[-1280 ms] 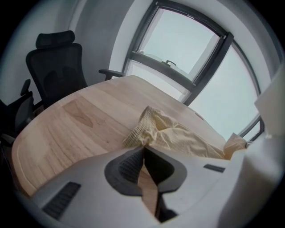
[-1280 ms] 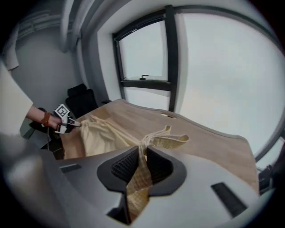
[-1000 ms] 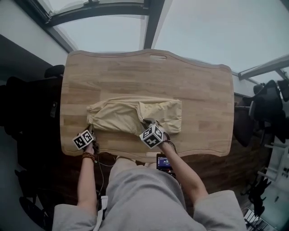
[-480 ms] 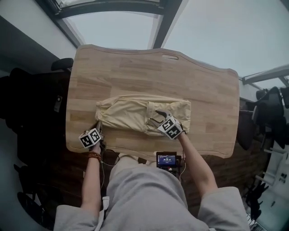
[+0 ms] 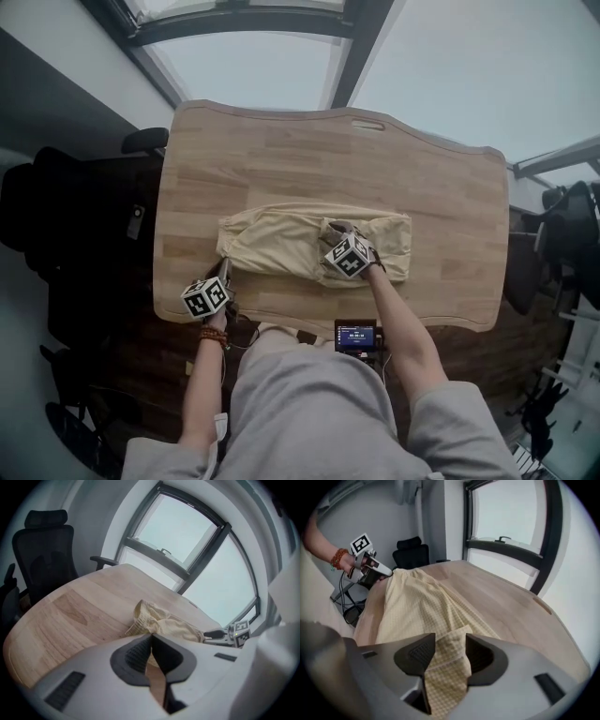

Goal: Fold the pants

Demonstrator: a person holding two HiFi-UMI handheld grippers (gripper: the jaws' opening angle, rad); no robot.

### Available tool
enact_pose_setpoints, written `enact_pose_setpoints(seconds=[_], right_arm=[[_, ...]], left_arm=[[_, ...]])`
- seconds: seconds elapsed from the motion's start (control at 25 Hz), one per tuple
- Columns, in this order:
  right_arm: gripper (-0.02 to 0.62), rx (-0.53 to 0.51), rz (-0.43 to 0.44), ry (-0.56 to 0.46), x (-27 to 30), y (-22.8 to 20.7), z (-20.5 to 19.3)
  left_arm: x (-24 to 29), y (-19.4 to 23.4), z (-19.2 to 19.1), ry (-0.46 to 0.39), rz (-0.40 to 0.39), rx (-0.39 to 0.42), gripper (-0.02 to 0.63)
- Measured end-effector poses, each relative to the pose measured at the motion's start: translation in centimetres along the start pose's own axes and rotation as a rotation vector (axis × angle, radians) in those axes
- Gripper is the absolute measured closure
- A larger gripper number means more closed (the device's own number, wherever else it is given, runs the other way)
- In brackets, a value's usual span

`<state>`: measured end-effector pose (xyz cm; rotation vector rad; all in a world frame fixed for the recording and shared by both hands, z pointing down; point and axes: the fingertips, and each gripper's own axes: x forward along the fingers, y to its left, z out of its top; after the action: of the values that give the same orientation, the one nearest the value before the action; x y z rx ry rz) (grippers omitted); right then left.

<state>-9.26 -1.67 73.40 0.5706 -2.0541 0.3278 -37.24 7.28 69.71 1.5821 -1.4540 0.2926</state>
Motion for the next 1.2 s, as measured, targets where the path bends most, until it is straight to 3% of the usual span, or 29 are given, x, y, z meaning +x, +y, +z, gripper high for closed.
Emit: enact_pose_setpoints(seconds=[0.16,0.36,0.56,0.76,0.88,1.0,1.08,1.2], right_arm=[[0.393,0.227,-0.112,-0.149,-5.3,-3.3,-1.7],[0.396,0.443,-0.249,-0.144,-11.7,-6.2,-11.5],[0.396,0.594,-0.327,-0.103,-16.3,-7.1,-21.8],[0.399,0.683,-0.349,-0.126,-19.4,-7.4,-27.7],[0.399,0.693,-0.349,-0.158,-21.0,-7.7,-29.6],[0.4,0.683,-0.332,-0.178,-22.4,-7.8,-31.3],[0.4,0.67,-0.314,-0.173,-22.9,-7.8,-32.7],[0.4,0.661,-0.286,-0.161,-23.9,-7.6,-34.6]], left_arm=[[-1.0,-2.3,2.2,-0.046,-0.039,0.055,0.594],[-1.6,-8.3,4.9,-0.099,-0.129,0.151,0.594],[-1.6,-19.7,6.0,-0.14,-0.262,0.356,0.594],[-1.3,-32.8,5.1,-0.149,-0.411,0.541,0.594],[-0.4,-40.4,2.4,-0.097,-0.506,0.629,0.594],[2.1,-46.6,-3.4,0.002,-0.605,0.753,0.592],[4.8,-48.9,-9.1,0.127,-0.636,0.837,0.592],[8.6,-48.1,-18.1,0.356,-0.593,0.932,0.591]])
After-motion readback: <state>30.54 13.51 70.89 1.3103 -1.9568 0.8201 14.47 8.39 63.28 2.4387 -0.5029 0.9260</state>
